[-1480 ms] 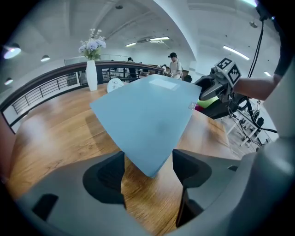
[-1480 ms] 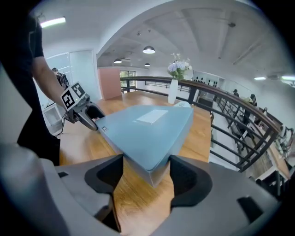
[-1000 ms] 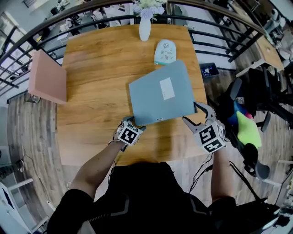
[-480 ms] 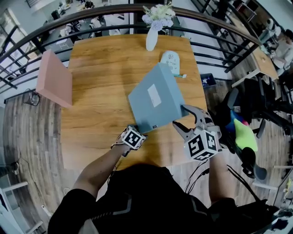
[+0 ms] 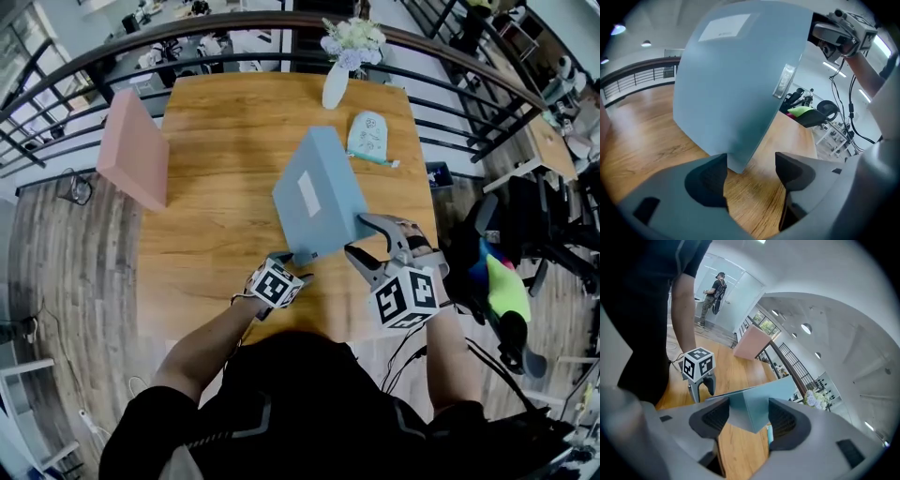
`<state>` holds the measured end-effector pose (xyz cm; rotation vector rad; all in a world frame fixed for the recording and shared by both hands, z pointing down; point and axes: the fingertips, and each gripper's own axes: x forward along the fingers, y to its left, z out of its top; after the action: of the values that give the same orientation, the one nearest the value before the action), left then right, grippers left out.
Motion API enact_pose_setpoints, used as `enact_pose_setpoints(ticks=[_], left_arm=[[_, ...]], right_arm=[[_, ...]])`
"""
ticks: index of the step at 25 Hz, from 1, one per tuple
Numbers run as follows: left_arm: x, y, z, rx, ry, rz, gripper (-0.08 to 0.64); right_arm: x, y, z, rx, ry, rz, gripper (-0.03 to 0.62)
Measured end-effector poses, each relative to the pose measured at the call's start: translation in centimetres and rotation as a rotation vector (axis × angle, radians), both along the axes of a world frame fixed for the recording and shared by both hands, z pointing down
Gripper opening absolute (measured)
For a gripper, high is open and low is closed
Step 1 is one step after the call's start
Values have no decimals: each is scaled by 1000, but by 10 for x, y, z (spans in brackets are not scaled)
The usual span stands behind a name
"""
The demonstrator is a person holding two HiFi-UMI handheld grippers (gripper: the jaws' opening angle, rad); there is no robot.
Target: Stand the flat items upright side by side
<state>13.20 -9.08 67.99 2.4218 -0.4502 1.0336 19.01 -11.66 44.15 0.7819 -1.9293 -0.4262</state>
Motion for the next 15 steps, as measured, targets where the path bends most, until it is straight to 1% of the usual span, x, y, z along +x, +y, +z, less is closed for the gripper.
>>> enact_pose_setpoints(ticks=[3, 5, 7, 10, 11, 13, 15], left_arm=[[-13, -8, -18, 47, 42, -40, 337], [-27, -15, -29, 73, 66, -88, 337], [-47, -27, -39, 99, 82, -164, 336], [-81, -39, -58, 129, 110, -284, 321], [-91, -40, -67, 137, 131, -324, 306], [-106, -43, -90, 164, 190, -394, 299], [-117, -48, -114, 221, 224, -428, 299]], right_arm=[[-17, -5, -2, 18, 7, -46, 270], [-27, -7, -3, 30, 2, -74, 268], [-37, -11, -5, 39, -42, -93, 270], [-51, -11, -10, 33, -132, -98, 264], [-56, -9, -10, 30, -153, -98, 264], [-61, -7, -10, 21, -189, -95, 265], [-63, -9, -12, 10, -226, -84, 265]])
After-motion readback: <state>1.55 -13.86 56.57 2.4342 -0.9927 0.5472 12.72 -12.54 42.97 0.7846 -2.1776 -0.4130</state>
